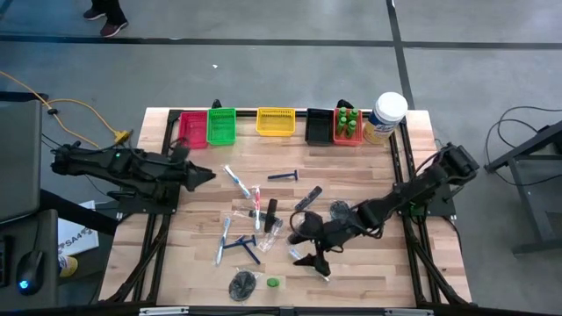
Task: Pick & Place Travel size toiletries
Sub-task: Put the green shampoo bottle into the orange bin
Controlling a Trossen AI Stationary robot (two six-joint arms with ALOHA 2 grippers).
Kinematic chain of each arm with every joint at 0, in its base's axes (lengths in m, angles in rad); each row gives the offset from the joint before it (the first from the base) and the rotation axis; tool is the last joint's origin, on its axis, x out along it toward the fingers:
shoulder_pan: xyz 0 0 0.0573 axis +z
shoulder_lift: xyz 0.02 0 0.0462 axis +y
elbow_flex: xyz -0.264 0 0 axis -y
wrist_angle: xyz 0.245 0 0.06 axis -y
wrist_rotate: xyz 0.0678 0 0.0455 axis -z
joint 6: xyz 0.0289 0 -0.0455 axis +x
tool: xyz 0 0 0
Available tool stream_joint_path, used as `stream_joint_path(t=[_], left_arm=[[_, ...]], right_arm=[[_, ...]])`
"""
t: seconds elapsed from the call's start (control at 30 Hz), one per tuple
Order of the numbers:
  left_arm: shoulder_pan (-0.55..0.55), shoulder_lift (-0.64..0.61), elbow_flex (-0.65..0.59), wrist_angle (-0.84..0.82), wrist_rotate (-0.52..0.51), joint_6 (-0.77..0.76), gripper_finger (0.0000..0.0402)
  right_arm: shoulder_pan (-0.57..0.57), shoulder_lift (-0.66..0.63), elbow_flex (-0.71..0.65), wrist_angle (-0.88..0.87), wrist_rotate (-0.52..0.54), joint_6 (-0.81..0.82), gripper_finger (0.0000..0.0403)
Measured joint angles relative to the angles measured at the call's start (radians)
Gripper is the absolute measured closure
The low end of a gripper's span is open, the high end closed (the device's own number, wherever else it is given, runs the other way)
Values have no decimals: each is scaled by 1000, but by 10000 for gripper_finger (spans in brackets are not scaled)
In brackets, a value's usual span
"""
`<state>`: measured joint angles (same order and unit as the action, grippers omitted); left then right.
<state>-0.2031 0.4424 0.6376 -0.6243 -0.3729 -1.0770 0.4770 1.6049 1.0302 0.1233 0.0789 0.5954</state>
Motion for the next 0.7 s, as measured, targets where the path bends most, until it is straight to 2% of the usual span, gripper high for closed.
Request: stream_joint_path(t=[0.13,0.43,0.7], left_arm=[[0,115,0,101,88,78,209],[0,386,0,377,285,135,209],[-1,510,2,533,320,136,209]], right_arm=[[0,-68,1,-147,1,68,97],[1,-240,0,-481,9,289,98],[23,-367,0,-650,111,391,98]])
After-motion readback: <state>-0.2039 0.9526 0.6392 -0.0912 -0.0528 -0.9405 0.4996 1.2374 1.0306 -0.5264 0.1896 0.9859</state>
